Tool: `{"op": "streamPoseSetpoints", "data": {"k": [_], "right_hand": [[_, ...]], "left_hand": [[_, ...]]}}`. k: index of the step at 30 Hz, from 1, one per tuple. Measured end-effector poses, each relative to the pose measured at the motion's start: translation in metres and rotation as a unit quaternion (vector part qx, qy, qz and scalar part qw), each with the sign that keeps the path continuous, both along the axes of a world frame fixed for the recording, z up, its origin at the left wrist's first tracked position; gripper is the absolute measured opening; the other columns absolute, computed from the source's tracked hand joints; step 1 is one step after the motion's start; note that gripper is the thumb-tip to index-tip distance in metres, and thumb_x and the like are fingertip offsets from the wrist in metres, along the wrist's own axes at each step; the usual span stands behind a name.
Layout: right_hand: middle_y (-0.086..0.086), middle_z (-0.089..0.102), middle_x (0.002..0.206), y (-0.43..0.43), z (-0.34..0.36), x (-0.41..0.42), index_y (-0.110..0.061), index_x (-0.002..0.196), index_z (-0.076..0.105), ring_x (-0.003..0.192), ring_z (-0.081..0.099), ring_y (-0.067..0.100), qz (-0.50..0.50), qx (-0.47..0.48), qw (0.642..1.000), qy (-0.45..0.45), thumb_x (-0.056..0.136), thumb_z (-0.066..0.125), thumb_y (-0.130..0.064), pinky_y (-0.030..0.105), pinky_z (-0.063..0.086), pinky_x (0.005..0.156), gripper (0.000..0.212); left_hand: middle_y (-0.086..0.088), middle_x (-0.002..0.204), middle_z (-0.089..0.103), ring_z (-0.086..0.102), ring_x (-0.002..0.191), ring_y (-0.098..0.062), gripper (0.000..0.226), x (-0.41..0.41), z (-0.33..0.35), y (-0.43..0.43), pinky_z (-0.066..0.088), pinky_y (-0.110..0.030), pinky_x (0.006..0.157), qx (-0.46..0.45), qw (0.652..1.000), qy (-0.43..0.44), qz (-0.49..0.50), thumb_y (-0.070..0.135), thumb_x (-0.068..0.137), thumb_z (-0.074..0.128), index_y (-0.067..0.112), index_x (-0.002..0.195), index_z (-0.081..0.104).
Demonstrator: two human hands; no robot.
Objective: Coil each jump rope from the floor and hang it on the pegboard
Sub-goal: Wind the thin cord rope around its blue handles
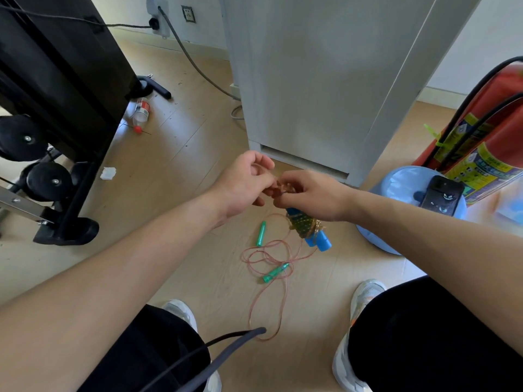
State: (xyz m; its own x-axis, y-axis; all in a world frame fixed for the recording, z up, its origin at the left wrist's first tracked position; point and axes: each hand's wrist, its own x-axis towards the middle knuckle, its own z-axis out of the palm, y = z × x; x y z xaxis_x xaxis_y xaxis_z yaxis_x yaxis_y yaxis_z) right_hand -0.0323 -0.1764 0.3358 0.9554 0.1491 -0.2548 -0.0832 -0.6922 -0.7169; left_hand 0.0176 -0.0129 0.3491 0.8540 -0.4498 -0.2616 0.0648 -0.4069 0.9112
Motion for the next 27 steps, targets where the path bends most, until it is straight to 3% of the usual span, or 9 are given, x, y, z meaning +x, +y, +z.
{"op": "streamPoseSetpoints", "data": {"k": [3,7,10,12,15,17,19,25,27], "right_hand": [[-0.007,0.057,0.07,-0.003,-0.002,0.002,-0.02,0.081,0.057,0.065,0.055,0.011,0.001,0.038,0.999,-0.001,0.092,0.063,-0.03,0.031,0.046,0.065,0.016],[-0.003,0.063,0.079,0.0,-0.006,0.001,-0.02,0.09,0.057,0.071,0.061,0.015,0.021,0.02,0.999,-0.028,0.093,0.061,-0.031,0.034,0.052,0.068,0.012],[-0.004,0.062,0.079,0.002,-0.011,-0.002,-0.024,0.101,0.056,0.071,0.061,0.016,0.053,-0.011,0.997,-0.049,0.092,0.059,-0.028,0.037,0.051,0.069,0.011],[-0.005,0.061,0.078,0.002,-0.013,-0.004,-0.026,0.112,0.054,0.071,0.06,0.017,0.064,-0.035,0.996,-0.061,0.092,0.058,-0.028,0.038,0.05,0.07,0.02],[-0.008,0.058,0.08,0.006,-0.012,-0.008,-0.029,0.114,0.053,0.073,0.059,0.018,0.091,-0.076,0.991,-0.059,0.093,0.057,-0.042,0.04,0.051,0.073,0.025],[-0.008,0.058,0.076,0.009,-0.009,-0.008,-0.026,0.098,0.056,0.072,0.058,0.018,0.112,-0.126,0.984,-0.05,0.089,0.054,-0.064,0.041,0.051,0.068,0.039],[-0.005,0.063,0.071,0.011,-0.007,-0.007,-0.023,0.083,0.055,0.069,0.062,0.017,0.108,-0.156,0.981,-0.042,0.085,0.049,-0.074,0.041,0.053,0.065,0.052],[-0.001,0.064,0.066,0.015,-0.013,-0.011,-0.021,0.072,0.06,0.061,0.062,0.019,0.091,-0.157,0.982,-0.048,0.098,0.043,-0.049,0.044,0.055,0.063,0.042],[-0.003,0.06,0.066,0.013,-0.013,-0.012,-0.024,0.071,0.056,0.062,0.059,0.018,0.095,-0.175,0.979,-0.047,0.098,0.043,-0.047,0.041,0.052,0.06,0.038]], "left_hand": [[-0.002,0.087,0.073,0.057,0.075,-0.01,0.017,-0.001,0.0,0.002,0.043,-0.024,0.058,-0.064,0.997,0.0,0.037,0.006,0.095,0.061,0.021,0.1,0.055],[-0.004,0.08,0.067,0.046,0.061,-0.008,0.02,-0.002,0.003,0.002,0.032,-0.02,0.049,-0.187,0.972,0.123,0.073,-0.004,0.095,0.053,0.016,0.098,0.055],[-0.004,0.074,0.059,0.041,0.056,-0.009,0.019,-0.001,0.003,0.003,0.027,-0.02,0.044,-0.202,0.961,0.179,0.061,-0.004,0.095,0.047,0.014,0.098,0.053],[-0.004,0.071,0.054,0.038,0.053,-0.01,0.019,0.002,0.003,0.004,0.025,-0.021,0.044,-0.165,0.972,0.16,0.044,-0.004,0.092,0.044,0.013,0.096,0.052],[-0.001,0.068,0.054,0.041,0.056,-0.012,0.014,0.007,0.002,0.006,0.027,-0.024,0.046,-0.027,0.998,0.051,-0.015,0.002,0.092,0.051,0.016,0.09,0.055],[-0.004,0.074,0.061,0.05,0.067,-0.017,0.008,0.008,0.0,0.008,0.035,-0.026,0.049,0.058,0.995,-0.005,-0.075,0.011,0.093,0.062,0.018,0.09,0.058],[-0.009,0.082,0.067,0.053,0.074,-0.024,0.008,0.007,-0.003,0.01,0.038,-0.029,0.052,0.08,0.99,-0.011,-0.119,0.016,0.095,0.065,0.018,0.091,0.059],[0.009,0.058,0.059,0.045,0.061,-0.018,0.008,0.009,-0.005,0.018,0.035,-0.024,0.048,0.092,0.985,-0.018,-0.143,0.023,0.091,0.072,0.017,0.087,0.068],[0.013,0.057,0.061,0.049,0.056,-0.008,0.004,0.013,-0.005,0.021,0.037,-0.016,0.048,0.106,0.984,-0.033,-0.142,0.022,0.089,0.074,0.019,0.087,0.073]]}}
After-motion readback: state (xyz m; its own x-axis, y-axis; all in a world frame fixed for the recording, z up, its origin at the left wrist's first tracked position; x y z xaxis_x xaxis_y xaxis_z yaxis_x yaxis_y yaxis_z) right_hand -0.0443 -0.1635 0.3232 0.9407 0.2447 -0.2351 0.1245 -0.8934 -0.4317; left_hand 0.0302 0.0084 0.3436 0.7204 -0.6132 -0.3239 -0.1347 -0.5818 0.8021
